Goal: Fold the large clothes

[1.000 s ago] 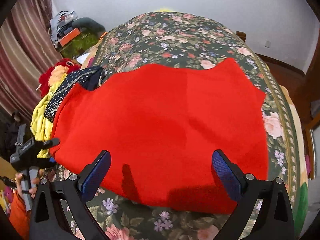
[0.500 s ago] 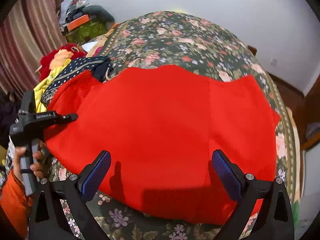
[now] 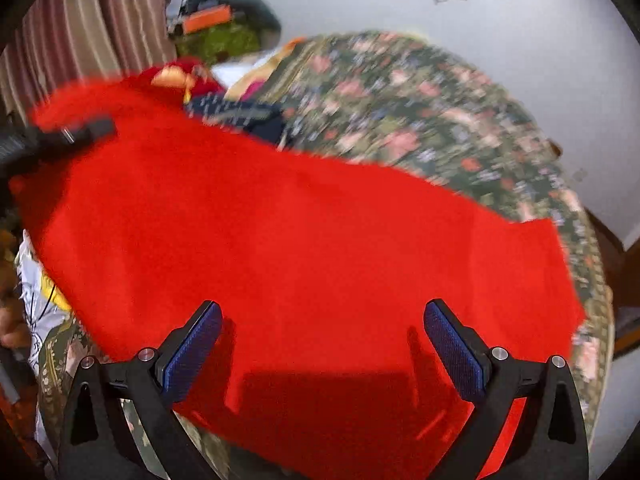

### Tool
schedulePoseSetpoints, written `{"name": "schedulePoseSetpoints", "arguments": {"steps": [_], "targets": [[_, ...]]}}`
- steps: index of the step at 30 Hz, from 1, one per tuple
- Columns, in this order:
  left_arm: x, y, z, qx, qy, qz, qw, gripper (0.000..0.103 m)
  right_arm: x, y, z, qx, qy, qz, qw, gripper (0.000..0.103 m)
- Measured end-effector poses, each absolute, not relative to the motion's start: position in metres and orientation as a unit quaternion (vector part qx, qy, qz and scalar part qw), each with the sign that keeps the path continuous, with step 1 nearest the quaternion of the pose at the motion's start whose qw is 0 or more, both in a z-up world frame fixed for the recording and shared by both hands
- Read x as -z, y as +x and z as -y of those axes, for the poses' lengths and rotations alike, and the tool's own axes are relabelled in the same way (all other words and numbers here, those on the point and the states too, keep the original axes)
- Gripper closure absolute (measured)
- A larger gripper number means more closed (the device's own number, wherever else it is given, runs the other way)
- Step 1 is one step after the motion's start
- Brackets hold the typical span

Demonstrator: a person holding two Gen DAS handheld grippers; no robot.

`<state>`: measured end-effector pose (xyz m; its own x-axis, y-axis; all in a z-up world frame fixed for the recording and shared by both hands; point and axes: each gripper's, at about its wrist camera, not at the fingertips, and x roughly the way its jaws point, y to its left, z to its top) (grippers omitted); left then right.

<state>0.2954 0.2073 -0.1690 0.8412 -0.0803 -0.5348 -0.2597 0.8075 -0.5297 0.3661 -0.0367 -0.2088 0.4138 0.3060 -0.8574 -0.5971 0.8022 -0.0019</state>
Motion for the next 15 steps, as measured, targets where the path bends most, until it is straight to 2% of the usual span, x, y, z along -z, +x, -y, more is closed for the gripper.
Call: {"name": "schedulePoseSetpoints", "arguments": {"steps": [3, 6, 9, 15], "targets": [[0.159, 0.293, -0.2, -0.055, -0.262, -0.283, 0.921, 0.093, 0.238, 0.372, 0.019, -0.29, -0.149, -0.519, 0.79, 0.002], [0.163, 0.298, -0.19, -0.064, -0.232, -0.297, 0.924, 0.093, 0.249, 0.376, 0.013, -0.29, -0.153, -0.533, 0.78, 0.0], [0.159, 0.302, -0.18, -0.063, -0.224, -0.298, 0.926, 0.093, 0.24, 0.375, 0.02, -0.314, -0.15, -0.54, 0.767, 0.0], [0.128, 0.324, -0.139, -0.023, -0.197, -0.284, 0.938, 0.093, 0.2, 0.368, 0.086, -0.304, -0.064, -0.522, 0.794, 0.0]]}}
